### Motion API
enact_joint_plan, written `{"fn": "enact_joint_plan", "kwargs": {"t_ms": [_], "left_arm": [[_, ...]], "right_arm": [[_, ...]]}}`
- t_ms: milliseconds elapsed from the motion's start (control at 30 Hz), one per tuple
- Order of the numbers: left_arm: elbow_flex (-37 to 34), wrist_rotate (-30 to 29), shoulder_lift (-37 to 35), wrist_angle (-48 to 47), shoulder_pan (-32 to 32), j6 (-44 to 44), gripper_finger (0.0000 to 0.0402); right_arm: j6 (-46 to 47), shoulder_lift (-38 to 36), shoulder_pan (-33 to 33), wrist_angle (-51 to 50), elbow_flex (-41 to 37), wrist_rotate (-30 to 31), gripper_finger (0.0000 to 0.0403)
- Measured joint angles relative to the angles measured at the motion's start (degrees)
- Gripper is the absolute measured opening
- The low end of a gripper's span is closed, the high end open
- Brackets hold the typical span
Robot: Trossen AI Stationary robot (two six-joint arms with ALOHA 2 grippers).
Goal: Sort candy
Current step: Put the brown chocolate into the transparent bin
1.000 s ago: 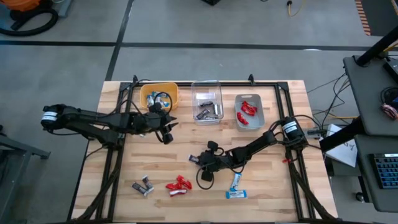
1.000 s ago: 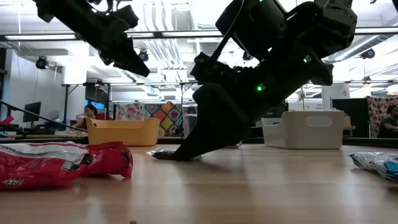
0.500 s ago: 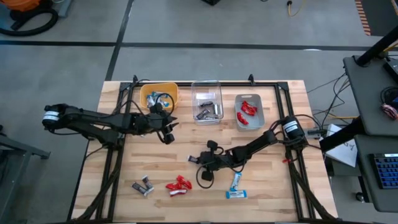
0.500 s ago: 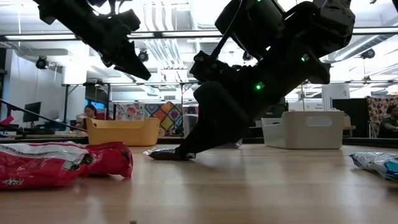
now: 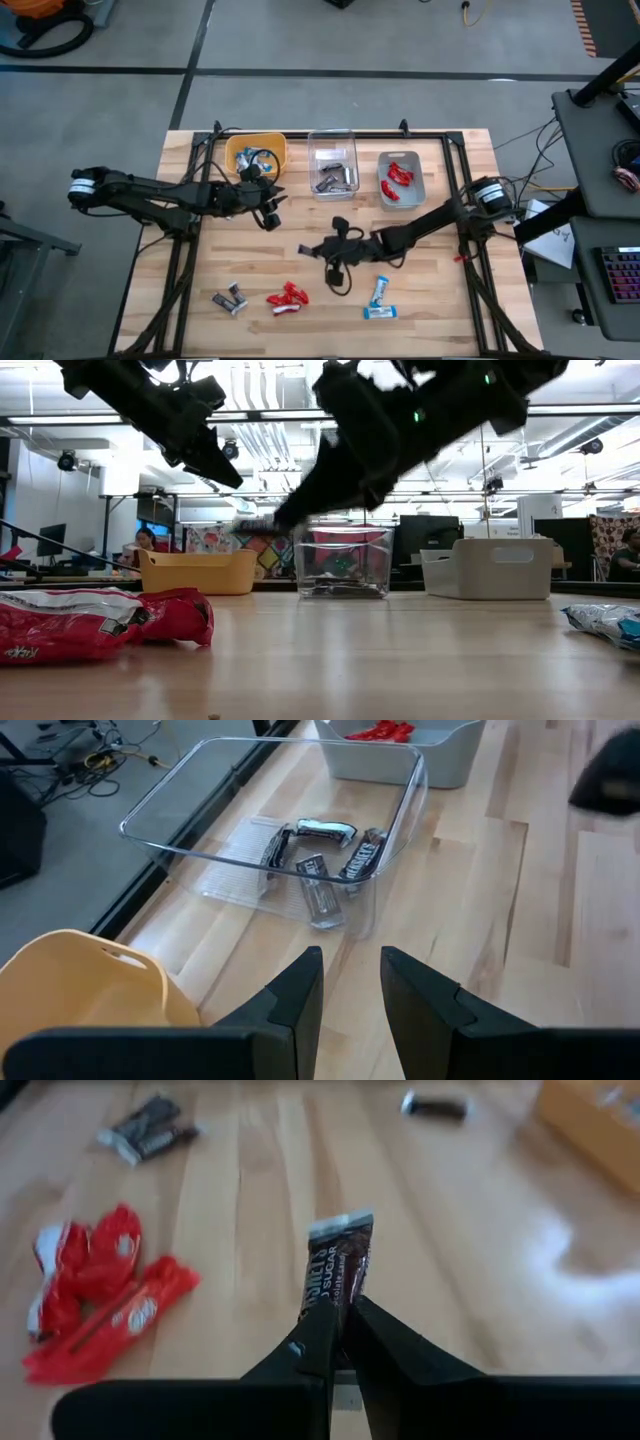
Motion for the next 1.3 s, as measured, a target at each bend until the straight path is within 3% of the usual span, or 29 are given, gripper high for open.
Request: {"fn": "enact_joint_plan", "kwargs": {"t_ms": [333, 500, 667, 867, 1000, 1167, 1300], "left_arm": [[0.0, 0.0, -2.5, -0.1, -0.1, 0.8, 0.0088], [0.0, 0.1, -3.9, -0.6, -0.2, 0.8, 0.0088], [0.0, 1.2, -4.1, -1.9, -0.5, 0.9, 0.0088], [-1.5, 14.7, -2.6, 0.7, -1.2, 4.6, 0.0088], [-5.3, 23.2, 0.8, 11.3, -2.5, 8.7, 0.0083], [-8.5, 23.8, 7.6, 24.6, -3.7, 14.8, 0.0065], [-9.4, 23.8, 13.8, 33.1, -3.7, 18.1, 0.0027]], "right_arm": [[-9.4, -13.5, -11.3, -9.5, 0.0, 0.9, 0.0026], [-10.4, -16.9, -17.7, -15.8, -0.6, -11.6, 0.0026], [-12.5, -16.9, -16.8, -15.4, -2.6, -12.7, 0.0026], [-7.2, -16.9, -12.8, -15.2, -4.7, -12.1, 0.0026], [-1.8, -15.4, -9.3, -11.9, -8.7, -10.4, 0.0027], [6.0, -10.5, -6.1, 1.3, -14.5, -4.8, 0.0027], [8.2, -4.0, -4.8, 7.5, -15.3, 0.1, 0.0027]]}}
